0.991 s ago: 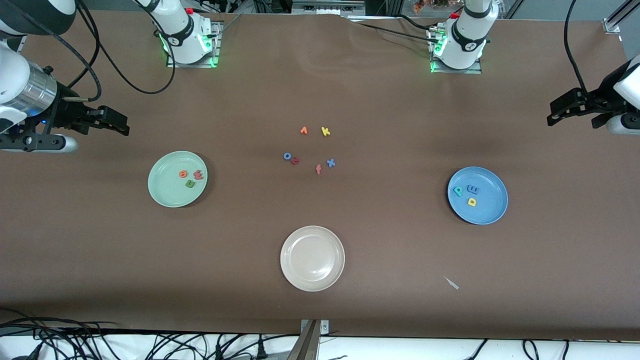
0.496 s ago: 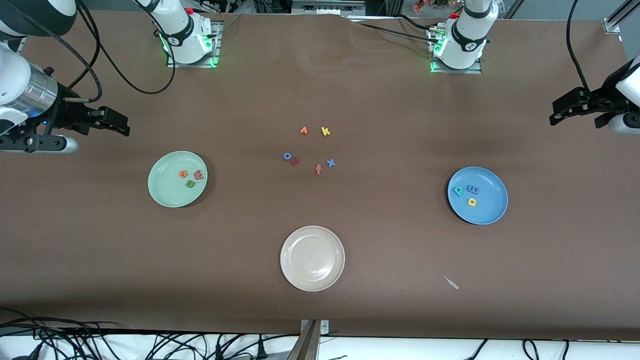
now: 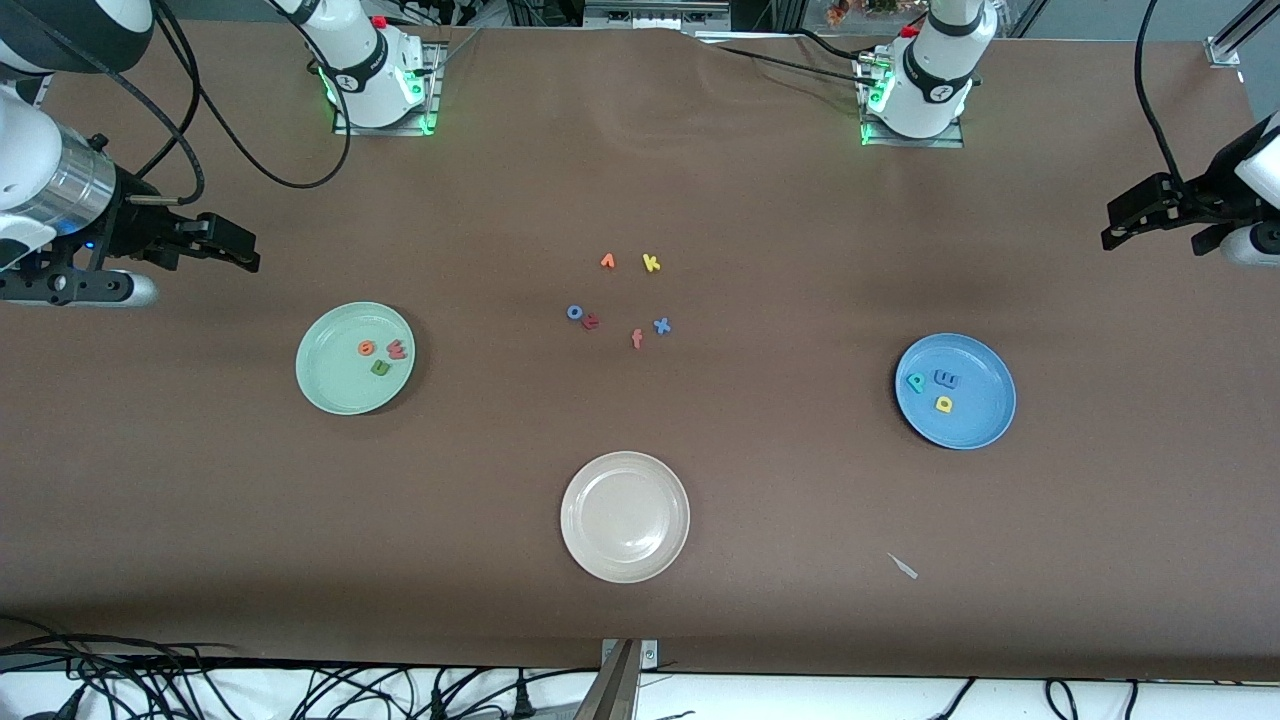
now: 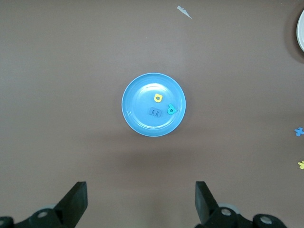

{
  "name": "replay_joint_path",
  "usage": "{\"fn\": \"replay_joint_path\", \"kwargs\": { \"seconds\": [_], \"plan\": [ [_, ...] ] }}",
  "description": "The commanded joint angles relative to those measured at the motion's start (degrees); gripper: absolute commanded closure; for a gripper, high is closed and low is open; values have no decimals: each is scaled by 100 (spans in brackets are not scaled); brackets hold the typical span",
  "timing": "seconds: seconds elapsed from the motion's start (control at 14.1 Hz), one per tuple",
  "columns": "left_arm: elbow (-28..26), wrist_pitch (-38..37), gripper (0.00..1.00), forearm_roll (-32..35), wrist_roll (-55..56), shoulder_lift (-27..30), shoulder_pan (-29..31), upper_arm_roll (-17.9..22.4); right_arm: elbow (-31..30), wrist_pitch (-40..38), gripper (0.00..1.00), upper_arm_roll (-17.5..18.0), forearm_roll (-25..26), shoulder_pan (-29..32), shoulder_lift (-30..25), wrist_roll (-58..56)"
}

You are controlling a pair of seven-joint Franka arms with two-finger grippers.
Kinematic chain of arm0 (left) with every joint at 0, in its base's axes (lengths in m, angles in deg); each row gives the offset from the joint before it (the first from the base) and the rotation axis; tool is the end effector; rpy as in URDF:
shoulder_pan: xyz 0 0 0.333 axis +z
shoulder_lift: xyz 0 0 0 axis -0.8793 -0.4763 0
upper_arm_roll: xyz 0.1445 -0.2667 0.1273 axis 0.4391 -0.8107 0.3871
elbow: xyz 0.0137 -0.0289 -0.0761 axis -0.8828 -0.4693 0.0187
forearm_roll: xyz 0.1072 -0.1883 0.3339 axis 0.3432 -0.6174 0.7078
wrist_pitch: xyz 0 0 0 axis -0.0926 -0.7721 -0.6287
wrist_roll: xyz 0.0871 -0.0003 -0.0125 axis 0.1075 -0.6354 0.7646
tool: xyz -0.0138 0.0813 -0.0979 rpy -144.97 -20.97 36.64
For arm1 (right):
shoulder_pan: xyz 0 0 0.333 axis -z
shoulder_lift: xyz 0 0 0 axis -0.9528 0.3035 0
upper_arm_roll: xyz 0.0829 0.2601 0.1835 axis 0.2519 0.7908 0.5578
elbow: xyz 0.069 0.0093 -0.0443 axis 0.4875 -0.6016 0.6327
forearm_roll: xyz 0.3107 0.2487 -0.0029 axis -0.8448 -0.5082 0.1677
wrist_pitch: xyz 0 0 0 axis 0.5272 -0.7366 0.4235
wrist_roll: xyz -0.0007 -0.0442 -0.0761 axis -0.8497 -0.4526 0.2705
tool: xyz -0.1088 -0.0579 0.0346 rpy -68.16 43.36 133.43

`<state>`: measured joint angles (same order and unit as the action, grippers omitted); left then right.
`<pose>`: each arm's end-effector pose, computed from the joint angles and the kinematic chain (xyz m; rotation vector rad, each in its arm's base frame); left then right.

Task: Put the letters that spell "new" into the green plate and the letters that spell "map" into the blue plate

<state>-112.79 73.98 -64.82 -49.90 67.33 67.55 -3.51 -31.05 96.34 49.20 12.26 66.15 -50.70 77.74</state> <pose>0.5542 0.0117 0.6103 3.1310 -0.0587 -0.0663 0.5804 0.0632 0.5651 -3.1103 0.0412 0.1525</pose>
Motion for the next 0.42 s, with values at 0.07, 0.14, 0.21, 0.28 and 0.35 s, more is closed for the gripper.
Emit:
{"fn": "replay_joint_path", "kwargs": {
  "seconds": [0.07,0.14,0.21,0.28,0.35],
  "plan": [
    [-117,65,0,62,-120,139,42,-34,78,-78,0,21,3,11,23,-72],
    [-125,65,0,62,-120,139,42,-34,78,-86,0,21,3,11,23,-72],
    [-125,65,0,62,-120,139,42,-34,78,-86,0,21,3,11,23,-72],
    [-125,74,0,62,-120,130,34,-34,87,-78,0,21,3,11,23,-89],
    [-125,74,0,62,-120,130,33,-42,87,-69,0,30,55,11,23,-124]
  ]
}}
